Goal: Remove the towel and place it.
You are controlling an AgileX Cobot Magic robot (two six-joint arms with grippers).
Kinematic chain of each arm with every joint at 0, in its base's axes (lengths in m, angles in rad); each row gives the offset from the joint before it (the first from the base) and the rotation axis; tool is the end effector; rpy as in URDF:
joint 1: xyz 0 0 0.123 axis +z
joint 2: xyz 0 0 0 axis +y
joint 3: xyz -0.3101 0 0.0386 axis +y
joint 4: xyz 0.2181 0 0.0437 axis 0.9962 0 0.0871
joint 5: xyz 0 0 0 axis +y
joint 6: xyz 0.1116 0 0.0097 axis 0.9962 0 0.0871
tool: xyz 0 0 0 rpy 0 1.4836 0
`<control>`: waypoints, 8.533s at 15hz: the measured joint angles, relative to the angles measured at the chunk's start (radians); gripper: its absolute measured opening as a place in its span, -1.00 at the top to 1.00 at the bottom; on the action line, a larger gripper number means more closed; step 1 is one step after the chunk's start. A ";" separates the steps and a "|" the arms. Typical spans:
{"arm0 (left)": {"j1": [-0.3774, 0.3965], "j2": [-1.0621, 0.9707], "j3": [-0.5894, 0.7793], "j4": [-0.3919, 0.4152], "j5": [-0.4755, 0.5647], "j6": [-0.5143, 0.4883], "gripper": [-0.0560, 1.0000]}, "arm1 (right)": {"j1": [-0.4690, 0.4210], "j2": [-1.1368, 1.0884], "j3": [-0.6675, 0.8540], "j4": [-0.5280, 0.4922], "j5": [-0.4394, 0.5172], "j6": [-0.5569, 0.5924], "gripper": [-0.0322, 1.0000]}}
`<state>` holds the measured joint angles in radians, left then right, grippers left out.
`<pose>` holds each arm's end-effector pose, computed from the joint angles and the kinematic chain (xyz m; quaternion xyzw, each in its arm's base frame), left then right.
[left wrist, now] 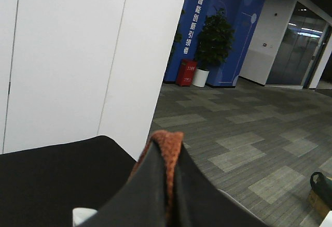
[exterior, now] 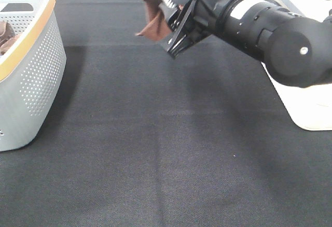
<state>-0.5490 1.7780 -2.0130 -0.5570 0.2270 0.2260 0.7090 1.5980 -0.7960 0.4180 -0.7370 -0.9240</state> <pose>0.3460 -0.2273 0.5260 0.1200 0.6496 -0.3511 0.6636 0.2763 0.1968 0.3031 -0.3566 0.6193 -0.0628 0.6966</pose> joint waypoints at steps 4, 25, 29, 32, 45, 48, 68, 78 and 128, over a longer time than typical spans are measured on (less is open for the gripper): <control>-0.023 0.000 0.000 0.000 -0.001 0.000 0.89 | 0.000 0.004 0.000 0.034 -0.020 0.000 -0.29; -0.039 0.000 0.000 0.021 -0.016 0.000 0.89 | 0.000 0.006 0.000 -0.045 -0.065 0.050 0.94; -0.039 0.000 0.000 0.049 -0.016 0.000 0.89 | 0.000 0.006 -0.025 0.068 0.048 0.050 0.94; -0.021 0.000 0.000 0.113 0.046 -0.004 0.89 | 0.000 -0.011 -0.109 0.105 0.351 0.050 0.94; 0.246 0.000 0.000 0.240 0.630 -0.102 0.89 | -0.213 -0.058 -0.588 -0.049 1.427 0.433 0.94; 0.246 0.023 0.000 0.290 0.730 -0.102 0.89 | -0.337 -0.017 -0.706 -0.069 1.502 0.444 0.94; 0.246 0.360 0.000 0.404 0.273 -0.090 0.89 | -0.384 0.477 -1.174 -0.612 1.188 0.582 0.94; 0.237 0.363 -0.001 0.371 0.979 -0.110 0.89 | -0.384 0.484 -1.174 -0.343 1.846 0.651 0.94; 0.071 -1.263 1.430 0.508 0.955 -0.330 -0.68 | -0.384 -0.934 0.130 -0.303 1.957 0.759 -0.55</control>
<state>-0.4780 0.5150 -0.5830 -0.0490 1.1820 -0.1040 0.3250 0.6640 -0.6660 0.1150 1.2200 -0.1650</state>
